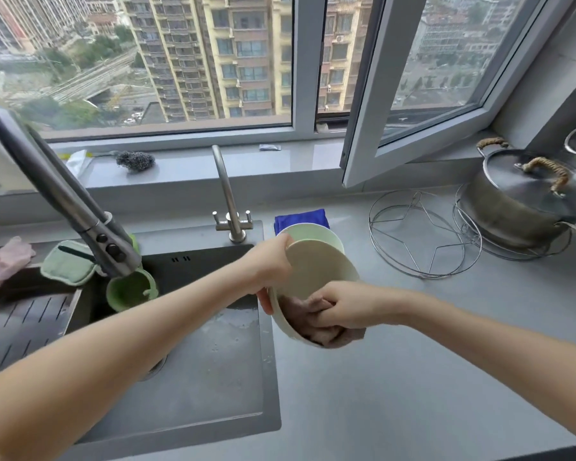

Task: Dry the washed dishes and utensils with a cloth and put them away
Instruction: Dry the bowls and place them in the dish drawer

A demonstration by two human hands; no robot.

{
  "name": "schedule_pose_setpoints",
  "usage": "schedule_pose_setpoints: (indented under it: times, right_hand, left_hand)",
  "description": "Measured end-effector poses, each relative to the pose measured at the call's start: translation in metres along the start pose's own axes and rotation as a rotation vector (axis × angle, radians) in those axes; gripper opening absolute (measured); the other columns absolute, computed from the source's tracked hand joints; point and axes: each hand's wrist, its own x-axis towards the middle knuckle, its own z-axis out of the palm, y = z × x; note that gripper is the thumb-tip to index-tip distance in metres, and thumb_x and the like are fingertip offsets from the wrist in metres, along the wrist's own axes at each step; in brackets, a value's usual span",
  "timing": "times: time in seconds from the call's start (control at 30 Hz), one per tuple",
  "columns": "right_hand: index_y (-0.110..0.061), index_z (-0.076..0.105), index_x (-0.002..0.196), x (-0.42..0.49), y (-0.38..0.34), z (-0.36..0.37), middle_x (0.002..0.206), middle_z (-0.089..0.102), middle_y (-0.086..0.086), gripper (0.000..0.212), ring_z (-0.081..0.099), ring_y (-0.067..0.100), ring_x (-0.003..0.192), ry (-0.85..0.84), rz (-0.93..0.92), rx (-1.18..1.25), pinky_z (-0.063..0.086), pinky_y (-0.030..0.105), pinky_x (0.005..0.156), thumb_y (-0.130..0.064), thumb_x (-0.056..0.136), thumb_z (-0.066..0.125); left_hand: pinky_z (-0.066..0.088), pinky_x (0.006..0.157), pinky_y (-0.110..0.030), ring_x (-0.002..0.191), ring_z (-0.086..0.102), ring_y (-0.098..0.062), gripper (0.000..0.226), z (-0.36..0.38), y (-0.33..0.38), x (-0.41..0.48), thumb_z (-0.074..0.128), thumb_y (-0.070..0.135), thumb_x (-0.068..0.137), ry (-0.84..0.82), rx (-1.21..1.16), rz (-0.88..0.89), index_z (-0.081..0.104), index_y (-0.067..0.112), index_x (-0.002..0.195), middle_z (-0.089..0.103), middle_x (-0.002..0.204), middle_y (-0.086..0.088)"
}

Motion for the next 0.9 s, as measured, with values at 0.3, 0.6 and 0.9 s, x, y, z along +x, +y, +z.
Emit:
schedule_pose_setpoints:
  times: [0.3, 0.6, 0.9]
  right_hand:
    - [-0.041, 0.054, 0.116, -0.067, -0.002, -0.028, 0.088, 0.061, -0.011, 0.047, 0.056, 0.018, 0.087, 0.888, -0.06, -0.269, 0.041, 0.03, 0.076, -0.059, 0.073, 0.063]
    - [-0.02, 0.039, 0.145, 0.001, 0.025, 0.038, 0.156, 0.026, 0.009, 0.066, 0.015, 0.026, 0.146, 0.433, -0.383, -0.669, 0.014, 0.038, 0.12, -0.054, 0.092, 0.02]
    - [-0.019, 0.06, 0.074, 0.016, 0.012, 0.046, 0.088, 0.061, -0.009, 0.052, 0.056, 0.014, 0.093, -0.216, -0.282, -0.609, 0.044, 0.027, 0.076, -0.062, 0.083, 0.033]
  left_hand:
    - [0.056, 0.043, -0.041, 0.077, 0.066, -0.038, 0.055, 0.018, -0.031, -0.02, 0.026, -0.011, 0.078, -0.018, -0.407, -0.011, 0.05, 0.023, 0.113, 0.057, 0.102, -0.007]
    - [0.055, 0.043, -0.042, 0.064, 0.07, -0.029, 0.019, 0.03, -0.042, -0.044, 0.043, 0.015, 0.095, 0.113, -0.488, 0.07, 0.057, 0.027, 0.102, 0.066, 0.094, -0.007]
    - [0.056, 0.047, -0.048, 0.073, 0.067, -0.035, 0.042, 0.021, -0.061, -0.061, 0.036, -0.004, 0.085, 0.034, -0.359, -0.049, 0.057, 0.03, 0.101, 0.061, 0.09, -0.003]
